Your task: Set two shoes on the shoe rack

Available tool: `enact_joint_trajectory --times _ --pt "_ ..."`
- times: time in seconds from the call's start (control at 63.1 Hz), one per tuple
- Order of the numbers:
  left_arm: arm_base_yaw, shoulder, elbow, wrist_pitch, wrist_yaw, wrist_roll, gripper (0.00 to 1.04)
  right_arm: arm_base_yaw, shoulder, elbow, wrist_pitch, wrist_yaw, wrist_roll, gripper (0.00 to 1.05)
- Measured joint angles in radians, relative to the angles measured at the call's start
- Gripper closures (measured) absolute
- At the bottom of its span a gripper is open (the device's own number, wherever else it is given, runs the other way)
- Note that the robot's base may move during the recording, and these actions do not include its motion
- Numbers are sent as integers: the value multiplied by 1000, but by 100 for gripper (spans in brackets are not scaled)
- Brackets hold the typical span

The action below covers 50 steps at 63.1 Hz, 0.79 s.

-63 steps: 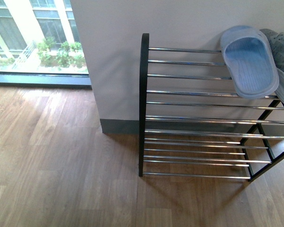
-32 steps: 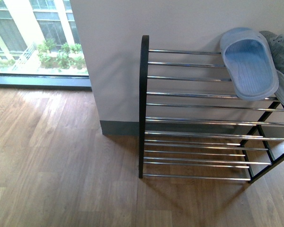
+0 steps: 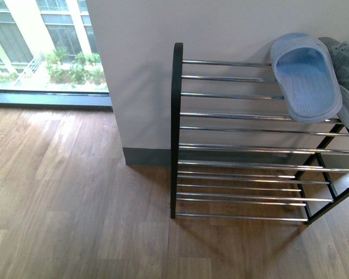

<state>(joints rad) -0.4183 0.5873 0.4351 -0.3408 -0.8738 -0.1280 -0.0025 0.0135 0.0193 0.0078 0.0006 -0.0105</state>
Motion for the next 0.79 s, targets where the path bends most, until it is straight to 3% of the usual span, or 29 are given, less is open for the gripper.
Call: enact_joint_trajectory --times 0.412,0.792 --pt "0 0 0 0 1 0 103 0 -8 0 -4 0 -1 102" --pt "0 0 0 0 1 0 103 0 -8 0 -4 0 0 41"
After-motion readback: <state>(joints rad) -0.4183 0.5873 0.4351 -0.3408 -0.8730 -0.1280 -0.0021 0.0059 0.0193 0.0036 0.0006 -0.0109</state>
